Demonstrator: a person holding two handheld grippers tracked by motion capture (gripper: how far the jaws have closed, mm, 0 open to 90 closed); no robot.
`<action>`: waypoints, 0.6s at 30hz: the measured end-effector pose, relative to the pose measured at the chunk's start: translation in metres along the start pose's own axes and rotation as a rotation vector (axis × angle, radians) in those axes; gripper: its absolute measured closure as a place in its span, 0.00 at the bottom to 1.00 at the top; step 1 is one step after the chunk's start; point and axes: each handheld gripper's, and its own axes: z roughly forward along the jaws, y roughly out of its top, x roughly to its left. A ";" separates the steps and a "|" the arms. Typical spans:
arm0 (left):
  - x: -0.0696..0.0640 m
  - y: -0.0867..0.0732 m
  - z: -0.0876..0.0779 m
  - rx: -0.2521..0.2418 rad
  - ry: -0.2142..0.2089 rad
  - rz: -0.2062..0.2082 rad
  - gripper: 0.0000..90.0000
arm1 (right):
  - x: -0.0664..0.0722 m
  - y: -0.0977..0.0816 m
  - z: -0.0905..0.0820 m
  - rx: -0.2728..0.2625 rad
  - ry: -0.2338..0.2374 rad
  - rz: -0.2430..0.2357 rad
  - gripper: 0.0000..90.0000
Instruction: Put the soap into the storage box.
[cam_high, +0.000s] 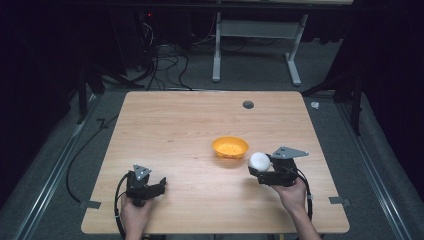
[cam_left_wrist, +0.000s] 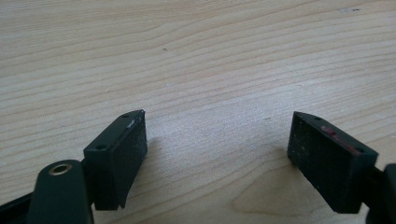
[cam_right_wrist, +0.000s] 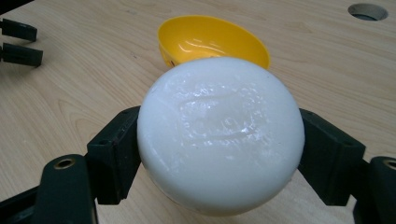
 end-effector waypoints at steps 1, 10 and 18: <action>0.000 0.000 0.000 0.000 0.000 0.000 0.23 | -0.001 0.002 0.001 -0.003 0.006 -0.001 0.26; 0.000 0.000 0.000 -0.004 -0.001 -0.002 0.23 | -0.001 0.021 0.015 0.007 0.012 0.005 0.26; 0.000 0.000 0.000 -0.002 -0.001 0.000 0.23 | 0.001 0.039 0.030 0.026 0.019 -0.017 0.26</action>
